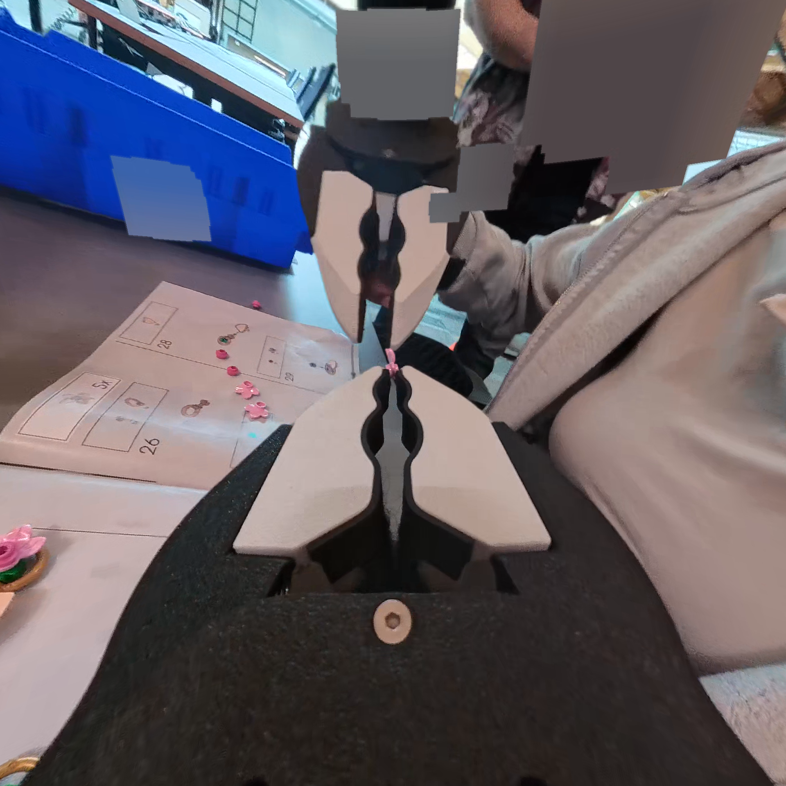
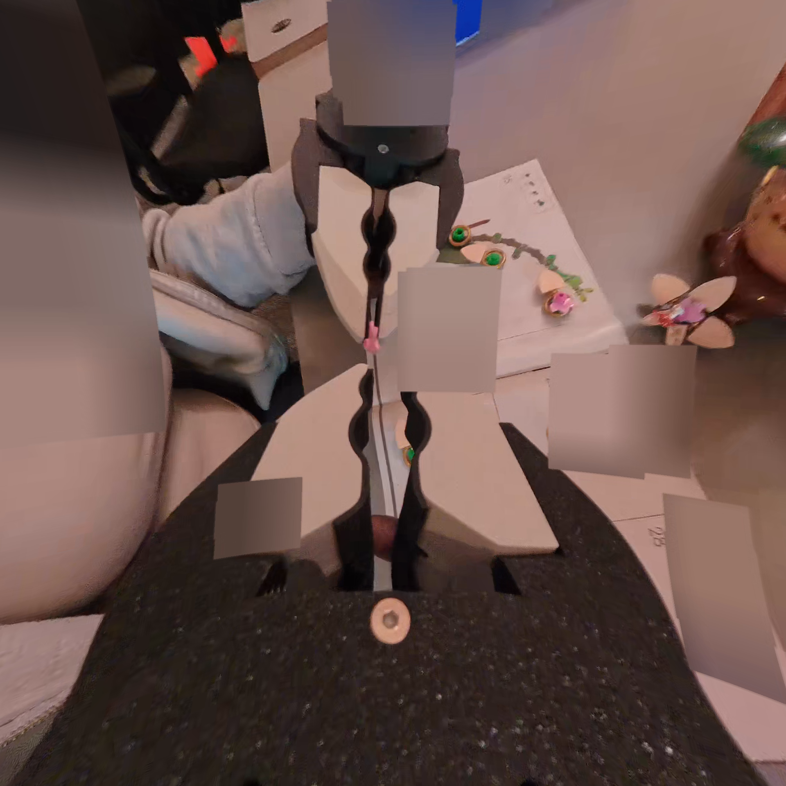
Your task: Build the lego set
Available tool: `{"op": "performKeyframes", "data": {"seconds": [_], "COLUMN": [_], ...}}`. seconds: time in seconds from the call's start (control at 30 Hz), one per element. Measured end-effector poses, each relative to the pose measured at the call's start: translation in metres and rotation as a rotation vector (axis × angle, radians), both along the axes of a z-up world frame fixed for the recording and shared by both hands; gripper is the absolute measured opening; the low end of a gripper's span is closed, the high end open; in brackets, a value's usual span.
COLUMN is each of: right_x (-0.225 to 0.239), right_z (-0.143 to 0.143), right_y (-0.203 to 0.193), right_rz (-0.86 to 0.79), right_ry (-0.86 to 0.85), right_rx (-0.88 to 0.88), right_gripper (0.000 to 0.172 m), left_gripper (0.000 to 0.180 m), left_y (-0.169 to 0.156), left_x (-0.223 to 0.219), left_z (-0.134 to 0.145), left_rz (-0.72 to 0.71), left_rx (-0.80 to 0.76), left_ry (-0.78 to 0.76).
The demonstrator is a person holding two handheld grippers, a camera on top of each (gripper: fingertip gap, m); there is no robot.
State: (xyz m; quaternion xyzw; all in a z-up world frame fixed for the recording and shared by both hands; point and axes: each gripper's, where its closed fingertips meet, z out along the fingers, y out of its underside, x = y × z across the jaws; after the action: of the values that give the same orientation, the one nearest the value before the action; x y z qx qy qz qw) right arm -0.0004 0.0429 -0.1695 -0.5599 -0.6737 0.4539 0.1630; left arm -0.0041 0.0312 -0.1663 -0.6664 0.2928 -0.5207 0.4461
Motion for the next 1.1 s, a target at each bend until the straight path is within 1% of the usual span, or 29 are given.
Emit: {"op": "performKeyframes", "data": {"seconds": [0.2,0.3,0.4,0.47,0.53,0.6,0.63,0.73,0.77,0.87,0.97,1.1], "right_x": [-0.005,-0.006,-0.007,-0.010,-0.012,-0.012,-0.012,-0.013,-0.013,-0.015,-0.016,-0.017], "right_z": [-0.005,-0.008,-0.006,0.007,0.026,0.031,0.029,0.027,0.029,0.028,0.028,0.025], "right_y": [-0.010,-0.018,-0.016,-0.007,0.007,0.021,0.023,0.022,0.021,0.017,0.014,0.013], "right_rz": [0.036,0.054,-0.002,-0.107,-0.259,-0.385,-0.429,-0.485,-0.486,-0.497,-0.501,-0.512], "right_ry": [0.008,0.010,0.043,0.126,0.249,0.335,0.354,0.404,0.419,0.424,0.420,0.404], "right_rx": [-0.093,-0.146,-0.225,-0.388,-0.667,-0.908,-0.988,-1.174,-1.205,-1.207,-1.202,-1.202], "right_gripper": [0.009,0.001,0.000,0.000,0.000,0.000,0.000,0.000,0.000,0.000,0.000,0.000], "left_gripper": [0.003,0.003,0.005,0.024,0.035,0.037,0.036,0.035,0.035,0.027,0.015,0.014], "left_y": [-0.004,-0.005,0.000,0.012,0.020,0.026,0.027,0.031,0.032,0.033,0.031,0.029], "left_x": [0.007,0.009,0.006,0.000,-0.005,-0.008,-0.007,-0.003,-0.003,-0.002,-0.004,-0.004], "left_z": [-0.007,-0.011,-0.009,-0.002,0.010,0.026,0.029,0.024,0.022,0.020,0.026,0.023], "left_rz": [-0.034,-0.037,-0.001,0.111,0.247,0.387,0.424,0.456,0.463,0.476,0.487,0.454], "left_rx": [-0.004,-0.001,0.058,0.204,0.432,0.624,0.682,0.752,0.768,0.786,0.812,0.787], "left_ry": [0.049,0.076,0.085,0.123,0.186,0.221,0.244,0.345,0.371,0.404,0.387,0.377]}}
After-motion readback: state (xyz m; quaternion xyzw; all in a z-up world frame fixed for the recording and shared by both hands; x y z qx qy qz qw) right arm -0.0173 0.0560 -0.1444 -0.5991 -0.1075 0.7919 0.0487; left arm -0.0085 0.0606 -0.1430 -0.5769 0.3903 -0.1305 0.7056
